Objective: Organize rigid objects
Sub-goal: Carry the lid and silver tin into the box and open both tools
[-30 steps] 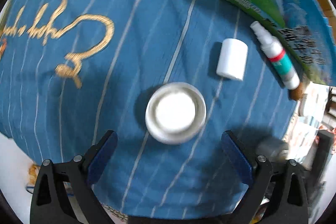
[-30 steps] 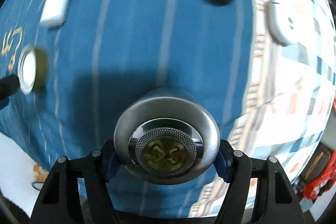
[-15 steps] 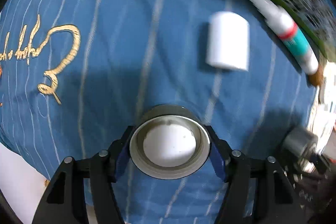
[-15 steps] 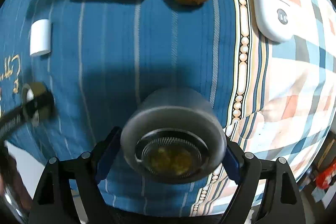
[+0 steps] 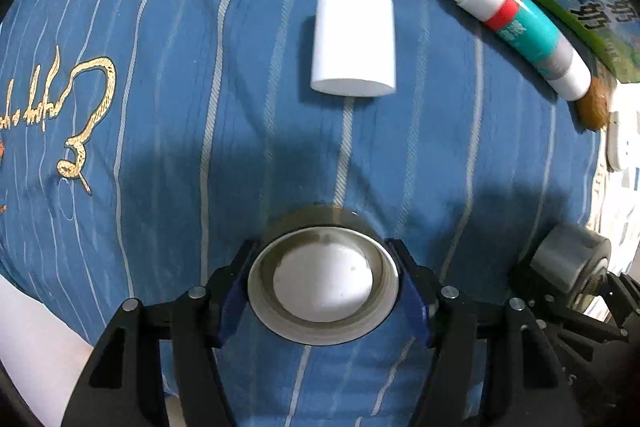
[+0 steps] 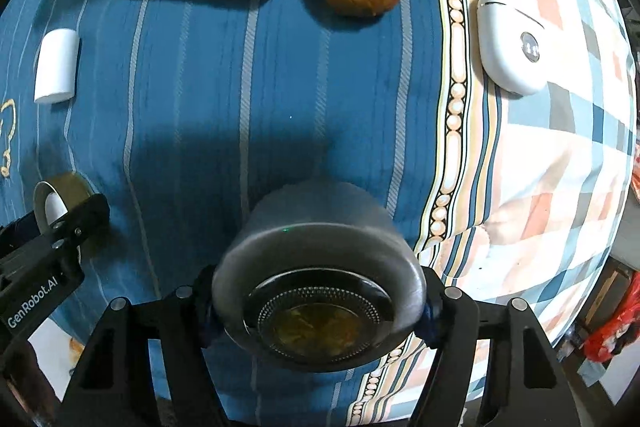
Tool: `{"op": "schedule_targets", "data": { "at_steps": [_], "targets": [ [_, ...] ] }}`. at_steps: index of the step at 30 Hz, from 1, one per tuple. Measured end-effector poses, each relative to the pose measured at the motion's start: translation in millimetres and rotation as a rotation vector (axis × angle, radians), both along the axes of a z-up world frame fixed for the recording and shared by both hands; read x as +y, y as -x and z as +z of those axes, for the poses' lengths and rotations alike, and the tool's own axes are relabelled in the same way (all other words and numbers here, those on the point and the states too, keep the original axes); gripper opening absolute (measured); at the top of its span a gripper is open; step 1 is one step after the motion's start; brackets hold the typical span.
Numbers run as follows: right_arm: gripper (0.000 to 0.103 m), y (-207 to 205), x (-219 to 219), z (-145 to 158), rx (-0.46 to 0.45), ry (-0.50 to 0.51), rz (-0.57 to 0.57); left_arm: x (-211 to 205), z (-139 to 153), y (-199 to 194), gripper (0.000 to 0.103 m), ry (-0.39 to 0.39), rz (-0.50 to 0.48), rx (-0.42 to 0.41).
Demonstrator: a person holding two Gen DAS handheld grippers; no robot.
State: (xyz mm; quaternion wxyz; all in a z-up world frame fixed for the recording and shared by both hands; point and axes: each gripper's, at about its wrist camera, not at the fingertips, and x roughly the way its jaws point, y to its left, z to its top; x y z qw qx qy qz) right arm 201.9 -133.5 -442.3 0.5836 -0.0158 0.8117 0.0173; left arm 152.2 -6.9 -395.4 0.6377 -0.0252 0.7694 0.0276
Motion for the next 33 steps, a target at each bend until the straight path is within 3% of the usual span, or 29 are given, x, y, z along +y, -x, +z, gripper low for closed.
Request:
{"op": "schedule_targets", "data": {
  "at_steps": [5,11,22,29,33],
  "targets": [
    [0.073,10,2,0,0.006,-0.021,-0.001,-6,26,1,0.063,0.017,-0.016,-0.036],
    [0.073,11,-9,26,-0.028,-0.042,0.0,-20,63,3,0.063,0.046,-0.037,-0.1],
    [0.073,-10,-27,98,-0.113,-0.074,0.02,-46,144,-12,0.063,0.131,-0.076,-0.236],
    [0.073,-39,-44,154,-0.165,-0.164,-0.003,-46,199,-52,0.063,0.178,-0.102,-0.342],
    [0.073,-76,-48,188,-0.214,-0.209,-0.027,-39,227,-84,0.063,0.166,-0.121,-0.394]
  ]
}}
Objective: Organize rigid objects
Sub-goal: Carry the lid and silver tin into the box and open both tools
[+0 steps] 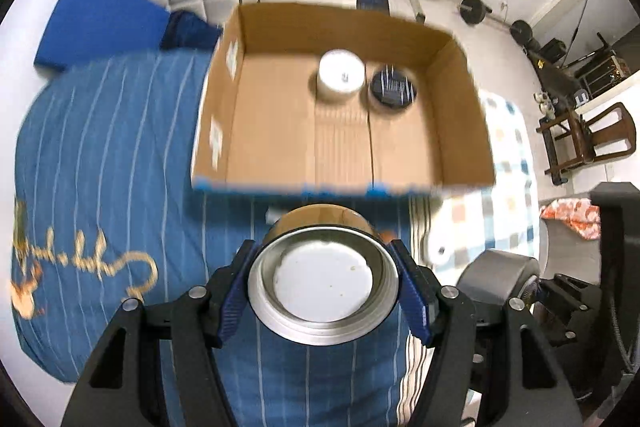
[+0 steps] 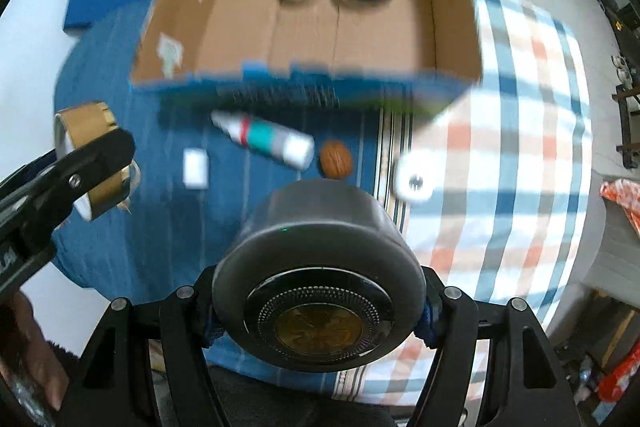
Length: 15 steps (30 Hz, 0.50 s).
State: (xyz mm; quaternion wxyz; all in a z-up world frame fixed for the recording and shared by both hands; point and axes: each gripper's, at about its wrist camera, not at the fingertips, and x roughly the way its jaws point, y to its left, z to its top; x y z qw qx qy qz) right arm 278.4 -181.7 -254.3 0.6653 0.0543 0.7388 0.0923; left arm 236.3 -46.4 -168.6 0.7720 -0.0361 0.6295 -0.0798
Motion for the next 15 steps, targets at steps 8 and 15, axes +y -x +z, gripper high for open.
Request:
{"op": "schedule_targets", "data": {
  "at_steps": [8,15],
  "targets": [
    [0.073,-90,-17,16,-0.05,0.006,-0.031,-1,3,-97,0.063,-0.04,-0.008,-0.014],
    [0.073,-165,-25,-50,0.029,0.058,-0.05,-4,-53,-170,0.063,-0.1,-0.011,0.093]
  ]
}}
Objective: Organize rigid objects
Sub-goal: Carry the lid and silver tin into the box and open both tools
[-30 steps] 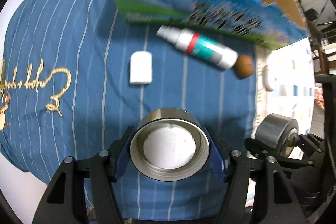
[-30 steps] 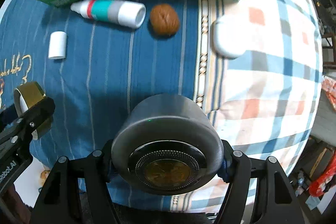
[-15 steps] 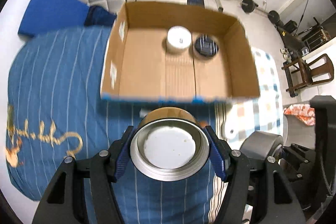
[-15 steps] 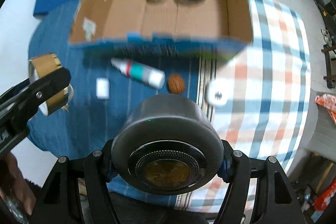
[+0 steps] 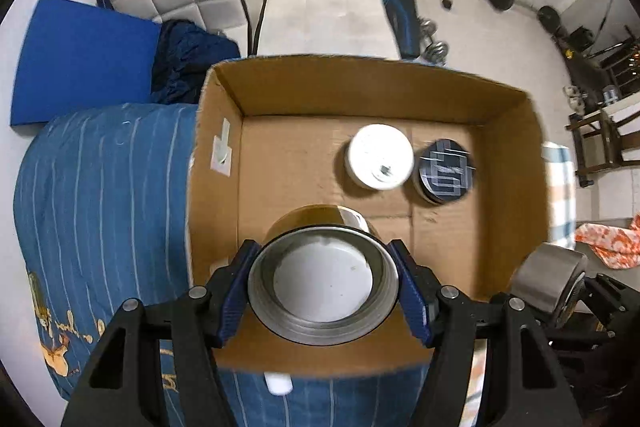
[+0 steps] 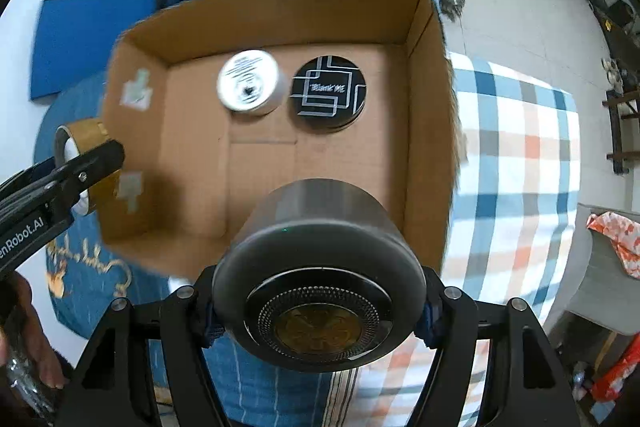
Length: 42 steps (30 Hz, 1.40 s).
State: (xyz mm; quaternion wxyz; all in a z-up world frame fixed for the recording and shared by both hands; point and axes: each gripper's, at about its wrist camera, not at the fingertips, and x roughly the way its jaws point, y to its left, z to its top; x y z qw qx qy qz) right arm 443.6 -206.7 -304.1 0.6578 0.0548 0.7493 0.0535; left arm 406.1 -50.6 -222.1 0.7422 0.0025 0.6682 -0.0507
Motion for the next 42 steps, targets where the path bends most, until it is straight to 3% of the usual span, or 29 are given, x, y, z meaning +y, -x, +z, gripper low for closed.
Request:
{"op": "schedule_targets", "data": {
  "at_steps": [7,18,31,36,42],
  "targets": [
    [0.073,-34,4,-68,0.108,0.033,0.014,-1,-61,-37,0.063,-0.023,0.012,0.116],
    [0.073,-40,20,-112,0.203,0.075,0.078,-2,-111,-63,0.063,-0.051,0.012,0.218],
    [0.073,-50,37,-141,0.287,0.088,0.111,-2,-135,-77,0.064,-0.043,0.025,0.295],
    [0.074,-52,34,-150,0.312,0.095,0.113,6,-139,-78,0.076,0.011,0.078,0.346],
    [0.082,-55,33,-140,0.305,0.083,0.092,10,-123,-72,0.086,0.058,0.101,0.329]
  ]
}}
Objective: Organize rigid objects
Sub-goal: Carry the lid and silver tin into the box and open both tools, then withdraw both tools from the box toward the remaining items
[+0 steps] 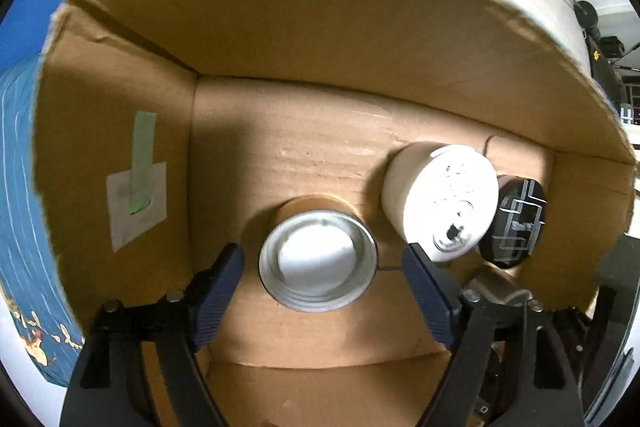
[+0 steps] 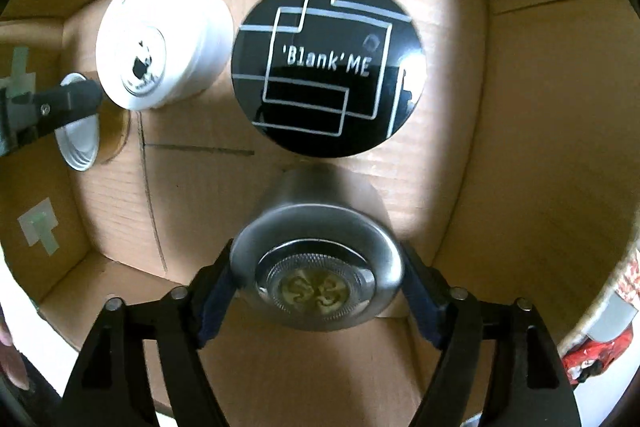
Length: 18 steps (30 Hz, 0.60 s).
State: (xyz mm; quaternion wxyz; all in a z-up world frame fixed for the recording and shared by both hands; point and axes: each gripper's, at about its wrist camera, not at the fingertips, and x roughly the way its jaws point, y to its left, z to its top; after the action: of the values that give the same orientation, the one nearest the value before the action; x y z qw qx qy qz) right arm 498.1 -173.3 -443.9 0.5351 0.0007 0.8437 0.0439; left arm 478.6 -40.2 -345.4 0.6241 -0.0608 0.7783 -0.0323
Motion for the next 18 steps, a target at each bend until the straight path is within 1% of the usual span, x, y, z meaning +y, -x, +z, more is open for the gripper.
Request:
{"op": "schedule_targets", "data": {
  "at_steps": [2,4,6,7,8,10,14,15,17,18],
  "targets": [
    [0.084,-2,-2,9,-0.013,-0.004,-0.007,3,8,-2,0.09,0.008,0.0,-0.011],
    [0.088,-2,-3,20,-0.034,-0.005,-0.008,1,19,4,0.1,0.017,-0.005,-0.029],
    [0.093,0,-4,31,-0.056,-0.006,-0.01,0,31,11,0.101,0.004,-0.011,-0.052],
    [0.099,2,-4,37,-0.07,-0.006,-0.015,0,38,17,0.101,-0.01,-0.02,-0.067],
    [0.102,3,-5,43,-0.081,-0.003,-0.017,1,45,23,0.101,-0.018,-0.029,-0.089],
    [0.103,19,-5,54,-0.116,0.0,-0.016,1,56,33,0.102,-0.018,-0.032,-0.123],
    [0.103,37,-6,83,-0.208,0.015,-0.018,1,75,59,0.102,0.011,-0.028,-0.175],
    [0.103,39,-8,85,-0.226,0.018,-0.017,7,76,67,0.102,0.012,-0.031,-0.185],
    [0.103,46,-10,97,-0.272,0.018,-0.028,7,88,76,0.102,-0.002,-0.038,-0.218],
    [0.103,49,-10,105,-0.296,0.015,-0.029,13,96,79,0.102,-0.009,-0.043,-0.245]
  ]
}}
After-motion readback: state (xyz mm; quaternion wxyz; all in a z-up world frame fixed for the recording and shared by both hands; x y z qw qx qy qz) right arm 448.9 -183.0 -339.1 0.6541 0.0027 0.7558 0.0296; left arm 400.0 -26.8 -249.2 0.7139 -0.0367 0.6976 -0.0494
